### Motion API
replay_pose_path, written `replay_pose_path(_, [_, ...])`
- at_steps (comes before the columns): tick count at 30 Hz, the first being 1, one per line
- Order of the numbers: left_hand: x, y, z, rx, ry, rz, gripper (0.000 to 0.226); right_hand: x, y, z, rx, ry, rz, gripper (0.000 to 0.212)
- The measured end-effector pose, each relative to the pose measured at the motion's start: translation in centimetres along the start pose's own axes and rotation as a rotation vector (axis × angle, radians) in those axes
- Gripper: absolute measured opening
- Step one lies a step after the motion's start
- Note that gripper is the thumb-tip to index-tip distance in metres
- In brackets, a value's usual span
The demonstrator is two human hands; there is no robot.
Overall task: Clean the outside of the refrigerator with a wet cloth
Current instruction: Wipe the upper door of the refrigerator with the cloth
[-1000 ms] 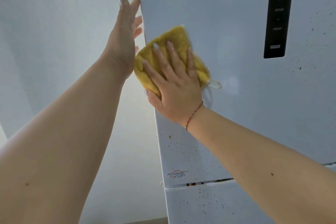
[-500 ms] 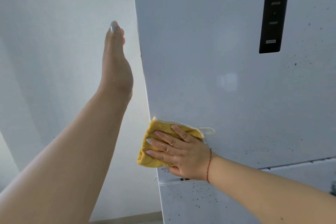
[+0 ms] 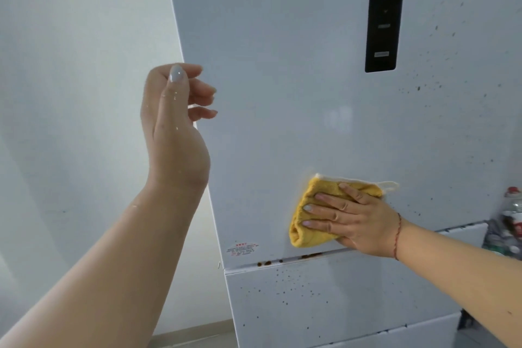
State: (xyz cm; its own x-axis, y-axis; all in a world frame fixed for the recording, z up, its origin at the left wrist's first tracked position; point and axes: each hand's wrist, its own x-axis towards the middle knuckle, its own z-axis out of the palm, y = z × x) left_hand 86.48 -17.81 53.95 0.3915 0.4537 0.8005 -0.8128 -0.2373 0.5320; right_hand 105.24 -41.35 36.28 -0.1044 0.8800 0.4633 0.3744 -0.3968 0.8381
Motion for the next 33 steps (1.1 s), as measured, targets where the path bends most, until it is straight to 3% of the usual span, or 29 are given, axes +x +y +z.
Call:
replay_pose_path(6, [-1.2,-0.2,1.5,0.056,-0.107,-0.024,0.026,-3.2,1.2,0.2,0.004,-0.028,0.078,0.049])
replay_pose_path(9, [-1.1,-0.4,1.3,0.151,-0.037,0.000,0.025,-2.7,-0.5,0.1,0.034,-0.027,0.176,0.051])
replay_pose_path(14, [-0.7,-1.2,-0.7,0.106,0.088,-0.160,0.027,3.6,-5.1,-1.1,0.149,0.038,0.341,0.052])
replay_pose_path(21, [-1.1,-1.9,-1.5,0.092,-0.001,-0.195,0.027,13.7,-10.0,-2.1,0.299,0.069,0.064,0.049])
replay_pose_path(26, [-2.1,-2.4,0.6,0.251,-0.172,-0.116,0.028,9.7,-8.3,-1.1,0.266,-0.034,-0.164,0.045])
replay_pose_path(33, [-2.9,-4.1,4.0,0.476,-0.373,0.116,0.041,-0.1,-1.7,-0.1,0.186,-0.049,-0.137,0.049])
